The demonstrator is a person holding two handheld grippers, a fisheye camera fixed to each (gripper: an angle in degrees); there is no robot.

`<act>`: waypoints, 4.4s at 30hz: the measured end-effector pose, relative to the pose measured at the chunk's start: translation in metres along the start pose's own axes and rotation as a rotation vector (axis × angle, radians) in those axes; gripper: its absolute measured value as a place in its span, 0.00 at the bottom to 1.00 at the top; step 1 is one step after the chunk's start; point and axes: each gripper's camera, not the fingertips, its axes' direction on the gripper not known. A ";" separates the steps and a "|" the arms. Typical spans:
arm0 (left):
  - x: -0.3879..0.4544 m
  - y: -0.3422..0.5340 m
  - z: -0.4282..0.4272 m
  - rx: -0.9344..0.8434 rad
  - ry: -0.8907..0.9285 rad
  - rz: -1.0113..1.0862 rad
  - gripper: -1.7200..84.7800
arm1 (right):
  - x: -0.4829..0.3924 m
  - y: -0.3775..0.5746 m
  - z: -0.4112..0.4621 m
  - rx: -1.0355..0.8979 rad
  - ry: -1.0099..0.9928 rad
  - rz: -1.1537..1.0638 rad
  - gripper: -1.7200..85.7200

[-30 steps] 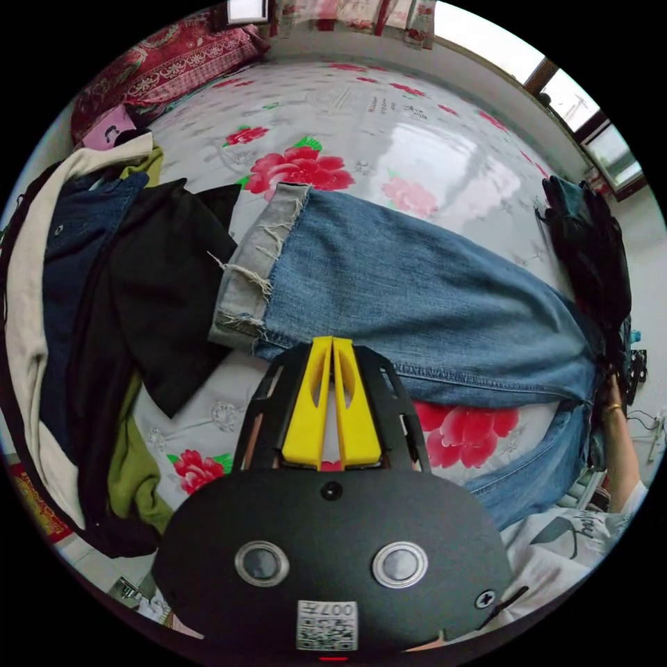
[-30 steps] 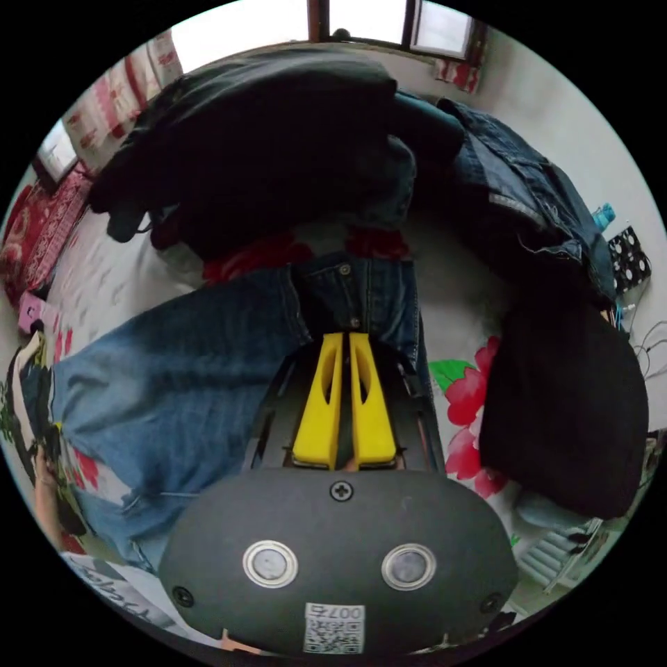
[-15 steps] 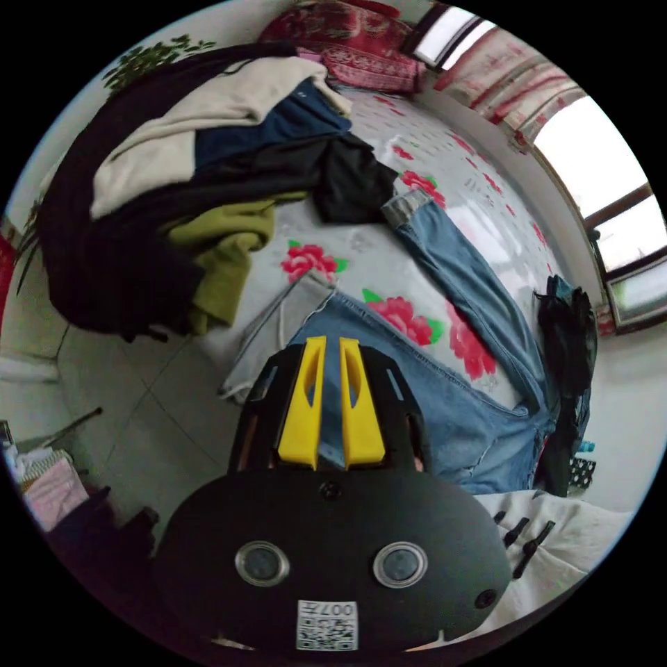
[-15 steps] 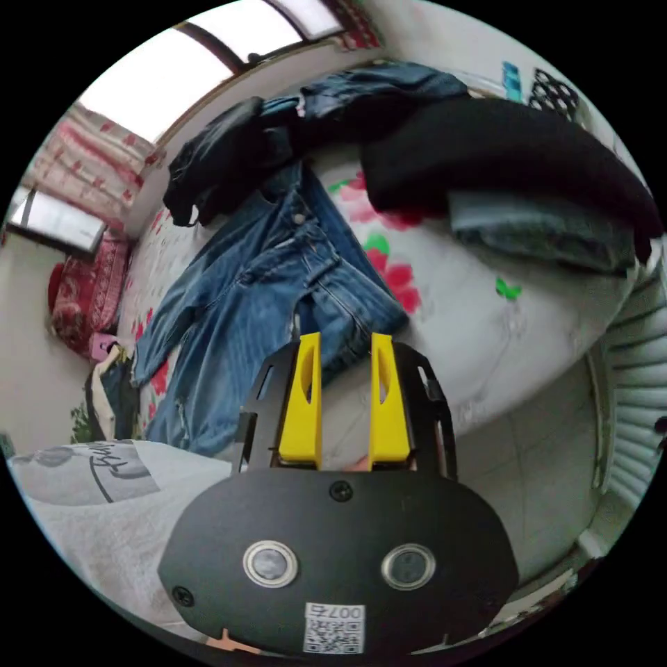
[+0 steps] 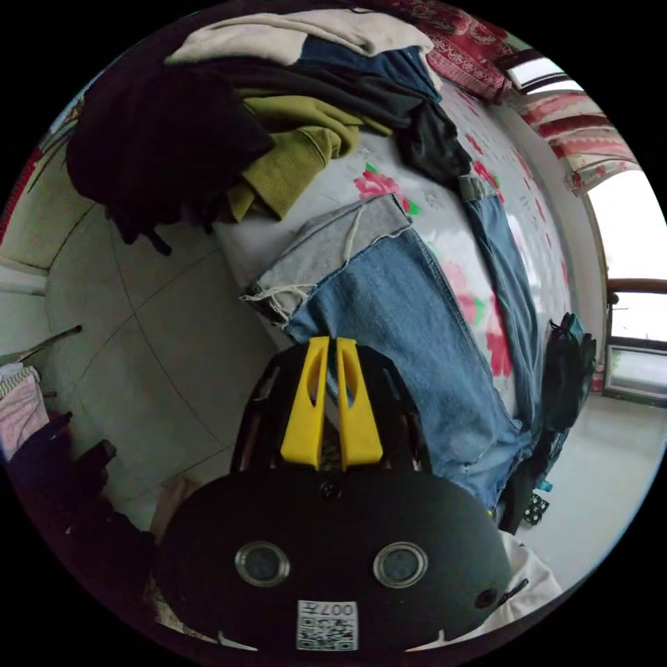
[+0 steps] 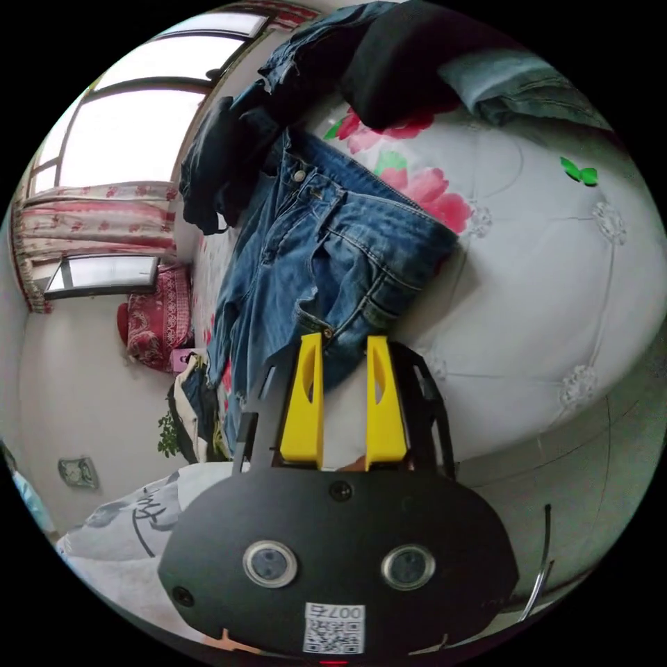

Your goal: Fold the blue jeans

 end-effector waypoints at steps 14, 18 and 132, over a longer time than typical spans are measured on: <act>0.026 0.008 -0.135 0.333 0.706 0.241 0.01 | -0.014 -0.022 -0.086 0.252 -0.365 -0.213 0.02; 0.070 -0.018 -0.135 0.325 0.652 0.297 0.01 | -0.033 -0.037 -0.081 0.286 -0.391 -0.220 0.02; -0.033 -0.171 0.089 0.081 0.610 0.027 0.12 | -0.317 0.001 0.130 -0.306 0.606 -1.080 0.02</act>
